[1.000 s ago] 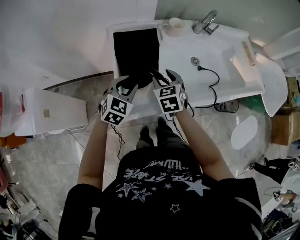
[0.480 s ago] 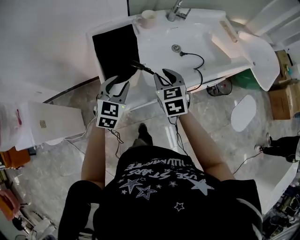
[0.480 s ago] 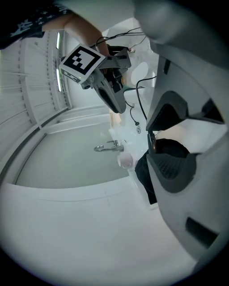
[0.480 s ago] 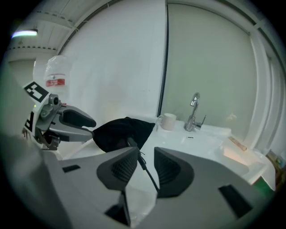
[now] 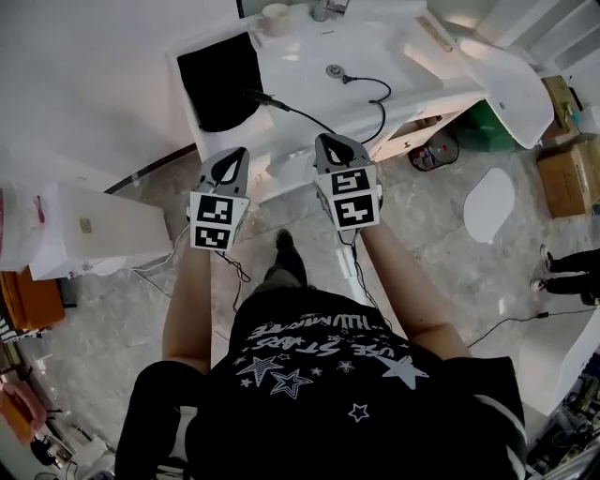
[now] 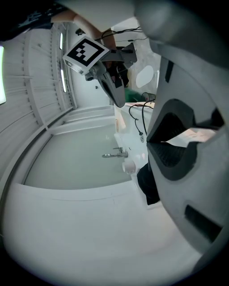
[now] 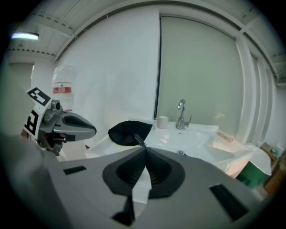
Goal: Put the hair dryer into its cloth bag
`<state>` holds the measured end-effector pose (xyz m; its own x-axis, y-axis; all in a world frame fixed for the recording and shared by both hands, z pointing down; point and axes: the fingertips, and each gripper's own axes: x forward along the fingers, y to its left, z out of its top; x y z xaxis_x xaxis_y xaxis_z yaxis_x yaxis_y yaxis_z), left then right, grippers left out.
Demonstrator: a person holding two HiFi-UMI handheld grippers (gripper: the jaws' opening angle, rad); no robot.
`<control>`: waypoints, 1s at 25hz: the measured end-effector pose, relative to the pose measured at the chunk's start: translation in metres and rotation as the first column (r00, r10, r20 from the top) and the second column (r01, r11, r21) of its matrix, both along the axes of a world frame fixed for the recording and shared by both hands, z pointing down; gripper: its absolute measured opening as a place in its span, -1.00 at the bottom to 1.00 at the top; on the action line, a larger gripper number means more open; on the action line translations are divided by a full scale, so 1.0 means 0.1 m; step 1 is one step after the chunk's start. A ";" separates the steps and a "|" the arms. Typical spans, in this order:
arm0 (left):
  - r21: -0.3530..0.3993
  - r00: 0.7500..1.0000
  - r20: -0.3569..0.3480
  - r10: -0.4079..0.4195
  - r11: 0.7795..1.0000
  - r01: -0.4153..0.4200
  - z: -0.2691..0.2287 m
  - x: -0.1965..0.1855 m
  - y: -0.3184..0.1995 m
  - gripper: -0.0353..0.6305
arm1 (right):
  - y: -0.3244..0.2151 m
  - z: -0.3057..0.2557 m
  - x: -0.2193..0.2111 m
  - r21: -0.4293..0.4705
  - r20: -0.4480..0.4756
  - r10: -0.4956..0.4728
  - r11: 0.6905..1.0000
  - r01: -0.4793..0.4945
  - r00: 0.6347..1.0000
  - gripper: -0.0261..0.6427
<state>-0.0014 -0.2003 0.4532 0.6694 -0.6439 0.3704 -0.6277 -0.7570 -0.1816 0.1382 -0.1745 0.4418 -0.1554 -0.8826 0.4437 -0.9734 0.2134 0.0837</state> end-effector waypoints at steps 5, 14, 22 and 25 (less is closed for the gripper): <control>0.017 1.000 -0.016 0.018 1.000 -0.018 -0.06 -0.01 0.61 -0.86 | 0.59 -0.04 -0.02 0.020 0.031 0.015 1.000 -0.016 0.999 -0.90; 0.014 0.999 -0.048 0.011 1.000 -0.010 -0.07 -0.11 1.49 -0.86 | 1.44 -0.15 -0.12 0.038 0.035 0.009 0.999 -0.011 0.999 -0.91; 0.017 0.998 -0.060 0.028 0.999 -0.027 -0.12 -0.19 1.79 -0.87 | 1.79 -0.18 -0.23 0.037 0.034 0.009 0.999 -0.010 0.999 -0.91; 0.009 0.997 -0.062 0.045 0.999 -0.044 -0.11 -0.22 1.77 -0.86 | 1.78 -0.16 -0.24 0.027 0.035 0.022 0.999 -0.023 0.999 -0.91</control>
<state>-0.0231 -0.0229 0.4419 0.7190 -0.6159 0.3219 -0.6039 -0.7830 -0.1493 0.1138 0.0039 0.4260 -0.1504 -0.8978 0.4140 -0.9803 0.1898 0.0554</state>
